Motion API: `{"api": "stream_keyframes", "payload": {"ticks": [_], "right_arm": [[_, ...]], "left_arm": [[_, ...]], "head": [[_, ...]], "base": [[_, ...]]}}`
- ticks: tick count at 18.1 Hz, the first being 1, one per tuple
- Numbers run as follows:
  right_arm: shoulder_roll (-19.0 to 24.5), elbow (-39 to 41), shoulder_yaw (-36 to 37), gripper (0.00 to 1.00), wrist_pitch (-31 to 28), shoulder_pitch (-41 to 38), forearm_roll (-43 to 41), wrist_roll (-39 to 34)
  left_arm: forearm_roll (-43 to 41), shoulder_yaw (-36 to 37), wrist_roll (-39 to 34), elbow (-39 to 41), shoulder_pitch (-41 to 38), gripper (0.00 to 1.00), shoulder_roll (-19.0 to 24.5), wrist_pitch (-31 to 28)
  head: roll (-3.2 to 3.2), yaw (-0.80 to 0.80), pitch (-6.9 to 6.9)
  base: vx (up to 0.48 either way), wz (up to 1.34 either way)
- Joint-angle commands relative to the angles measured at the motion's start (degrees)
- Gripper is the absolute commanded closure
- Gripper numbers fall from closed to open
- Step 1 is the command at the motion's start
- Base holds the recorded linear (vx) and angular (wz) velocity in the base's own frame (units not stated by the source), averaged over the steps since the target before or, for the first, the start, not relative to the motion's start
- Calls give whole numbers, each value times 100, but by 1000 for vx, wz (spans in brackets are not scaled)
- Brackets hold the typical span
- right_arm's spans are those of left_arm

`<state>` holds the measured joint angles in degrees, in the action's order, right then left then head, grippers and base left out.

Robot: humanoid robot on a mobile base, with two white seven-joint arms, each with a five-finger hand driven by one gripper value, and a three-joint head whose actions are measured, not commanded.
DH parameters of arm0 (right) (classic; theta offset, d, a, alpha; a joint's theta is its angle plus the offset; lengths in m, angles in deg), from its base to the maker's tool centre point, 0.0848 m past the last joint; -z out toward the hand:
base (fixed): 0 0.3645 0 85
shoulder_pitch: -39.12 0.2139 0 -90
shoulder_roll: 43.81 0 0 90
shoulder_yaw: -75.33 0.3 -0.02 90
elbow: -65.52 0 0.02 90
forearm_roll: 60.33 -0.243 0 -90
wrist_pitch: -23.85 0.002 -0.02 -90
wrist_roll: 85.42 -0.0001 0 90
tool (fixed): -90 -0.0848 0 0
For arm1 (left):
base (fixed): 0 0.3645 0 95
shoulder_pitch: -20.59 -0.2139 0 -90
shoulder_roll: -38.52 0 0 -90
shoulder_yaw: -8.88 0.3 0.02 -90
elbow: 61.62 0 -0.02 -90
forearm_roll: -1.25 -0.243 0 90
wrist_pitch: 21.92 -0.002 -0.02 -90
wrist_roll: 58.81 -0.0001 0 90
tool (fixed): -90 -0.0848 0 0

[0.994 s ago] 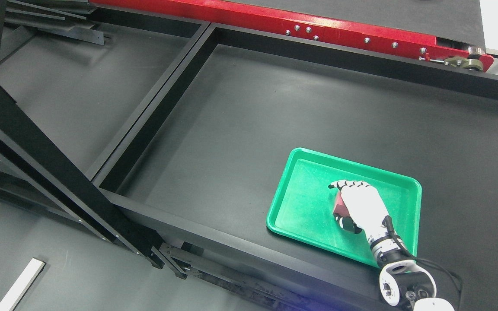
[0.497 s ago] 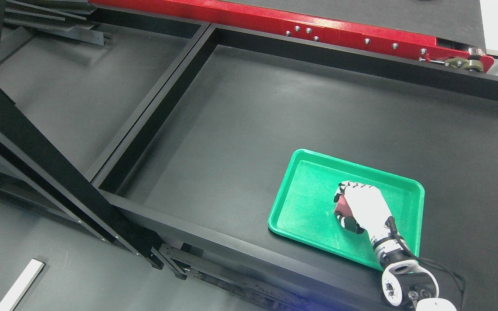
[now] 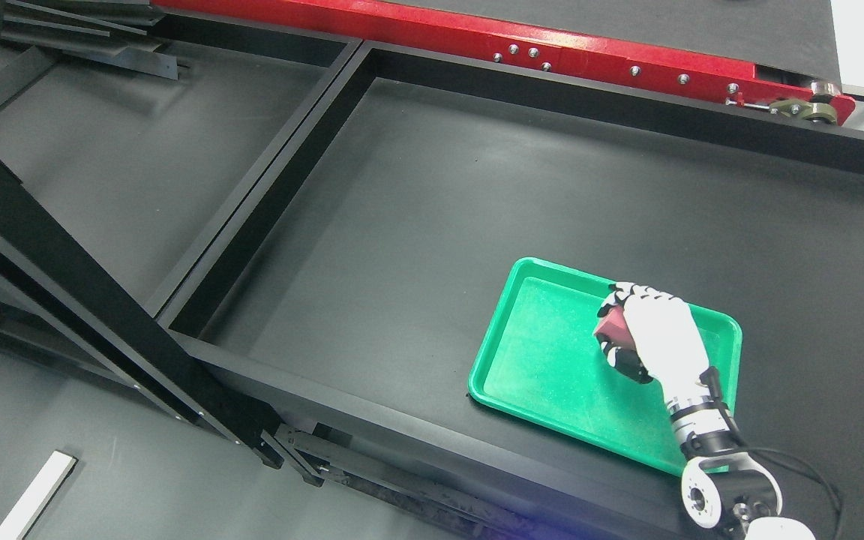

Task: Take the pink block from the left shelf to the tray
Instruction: 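Lift the pink cube out of the green tray with the right hand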

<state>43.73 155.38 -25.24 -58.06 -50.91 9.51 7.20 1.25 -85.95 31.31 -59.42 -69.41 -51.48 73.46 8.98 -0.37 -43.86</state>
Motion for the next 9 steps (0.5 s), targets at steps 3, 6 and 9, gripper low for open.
{"api": "stream_keyframes", "payload": {"ticks": [3, 6, 9], "right_arm": [[0, 383, 548, 100, 18, -24, -655, 1751], [0, 401, 548, 100, 18, -41, -691, 1813], [0, 409, 548, 100, 18, -50, -691, 1839]], "left_arm": [[-9, 0, -3, 0, 62, 0, 100, -2], [-9, 0, -3, 0, 62, 0, 100, -2], [-9, 0, -3, 0, 62, 0, 100, -2]], "head": [[0, 0, 0], [0, 0, 0], [0, 0, 0]], "base": [[0, 0], [0, 0], [0, 0]]}}
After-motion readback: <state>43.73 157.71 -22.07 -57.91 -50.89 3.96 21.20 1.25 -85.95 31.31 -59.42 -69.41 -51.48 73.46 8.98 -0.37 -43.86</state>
